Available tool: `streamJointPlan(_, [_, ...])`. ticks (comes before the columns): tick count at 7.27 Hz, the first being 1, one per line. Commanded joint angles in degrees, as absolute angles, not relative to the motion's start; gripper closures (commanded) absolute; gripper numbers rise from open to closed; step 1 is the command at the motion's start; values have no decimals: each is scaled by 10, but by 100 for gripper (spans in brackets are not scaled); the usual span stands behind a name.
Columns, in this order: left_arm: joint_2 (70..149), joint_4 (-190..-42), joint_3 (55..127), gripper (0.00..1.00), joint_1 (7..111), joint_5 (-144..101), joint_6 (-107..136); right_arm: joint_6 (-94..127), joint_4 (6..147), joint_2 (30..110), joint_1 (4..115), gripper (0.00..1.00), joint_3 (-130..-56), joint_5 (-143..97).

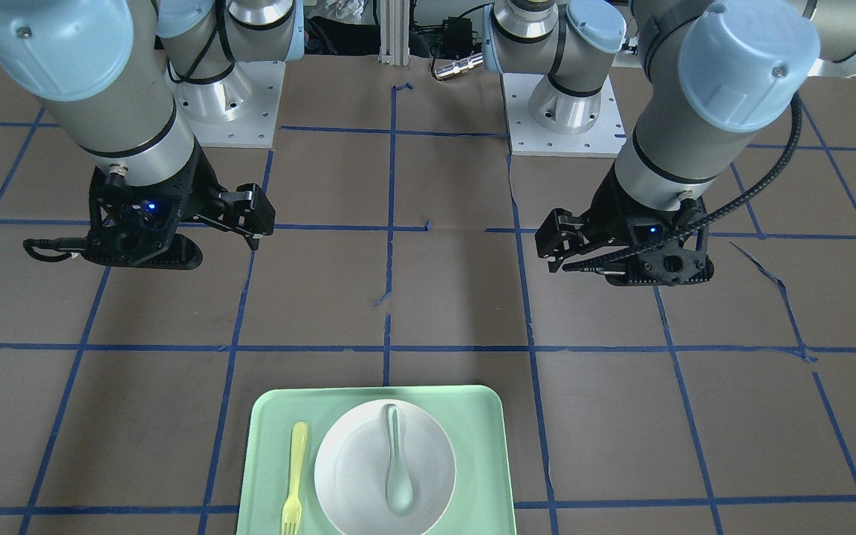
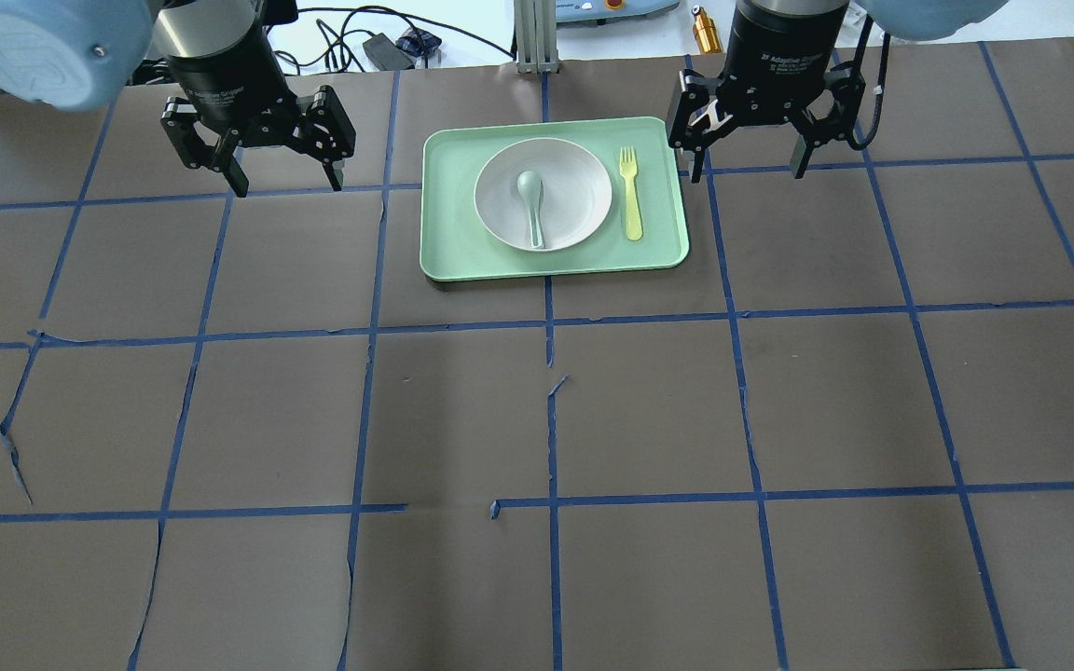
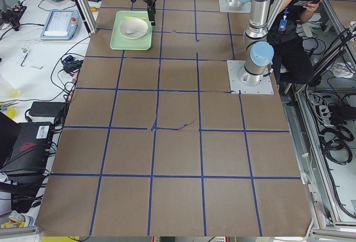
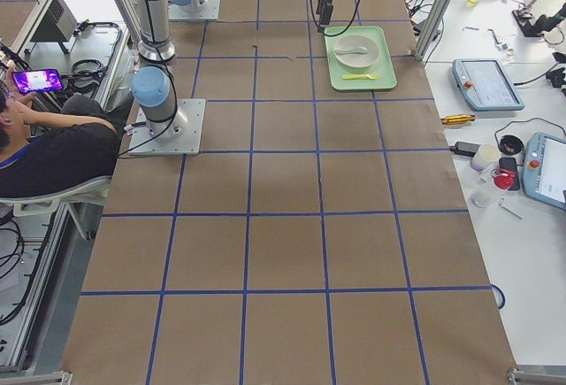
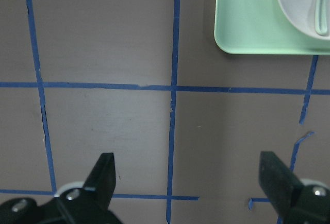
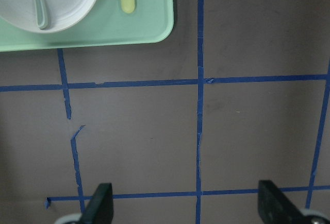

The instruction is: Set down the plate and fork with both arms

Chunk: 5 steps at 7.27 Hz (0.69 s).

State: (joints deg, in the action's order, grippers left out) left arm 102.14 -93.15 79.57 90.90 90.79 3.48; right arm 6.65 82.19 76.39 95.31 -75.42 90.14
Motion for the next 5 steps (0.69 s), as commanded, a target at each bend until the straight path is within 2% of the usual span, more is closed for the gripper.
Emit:
streamJointPlan(1, [1010, -952, 797, 0, 908, 909, 33, 66, 823, 766, 954, 0, -756, 901])
streamJointPlan(5, [1008, -959, 797, 0, 908, 899, 33, 67, 825, 768, 953, 0, -755, 900])
